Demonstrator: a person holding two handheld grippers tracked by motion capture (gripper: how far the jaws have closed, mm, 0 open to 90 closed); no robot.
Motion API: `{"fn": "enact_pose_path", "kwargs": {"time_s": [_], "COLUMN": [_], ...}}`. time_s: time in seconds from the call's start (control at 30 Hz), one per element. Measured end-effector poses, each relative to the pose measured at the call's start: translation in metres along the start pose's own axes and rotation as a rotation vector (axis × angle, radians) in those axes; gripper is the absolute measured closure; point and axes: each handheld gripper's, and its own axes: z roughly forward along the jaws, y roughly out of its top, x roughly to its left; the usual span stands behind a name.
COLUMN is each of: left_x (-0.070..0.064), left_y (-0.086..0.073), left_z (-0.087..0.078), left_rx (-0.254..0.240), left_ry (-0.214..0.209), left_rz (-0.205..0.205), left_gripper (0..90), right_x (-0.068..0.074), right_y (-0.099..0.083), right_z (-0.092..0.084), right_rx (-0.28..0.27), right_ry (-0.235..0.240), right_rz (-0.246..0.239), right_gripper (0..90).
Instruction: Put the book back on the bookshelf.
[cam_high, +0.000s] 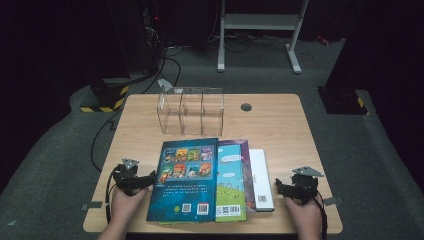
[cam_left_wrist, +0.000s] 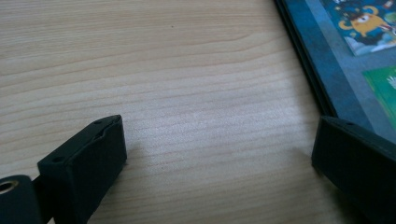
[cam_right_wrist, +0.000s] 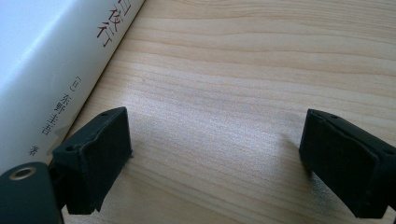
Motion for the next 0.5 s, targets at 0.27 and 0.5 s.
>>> {"fn": "enact_pose_path", "kwargs": {"time_s": [0.27,0.5], "left_x": [0.0047,0.0053], "left_y": [-0.002,-0.0013], "left_z": [-0.0037,-0.0031], "left_rx": [0.007,0.015], "left_ry": [-0.067,-0.087], "left_rz": [0.062,0.073], "left_gripper": [5.1,3.2], "right_x": [-0.0011,-0.001], "right_y": [0.0023,0.0019], "right_z": [0.0024,0.0017], "right_rx": [-0.005,-0.004], "right_ry": [-0.013,-0.011], "right_rz": [0.011,0.007], "right_gripper": [10.1,10.1]}}
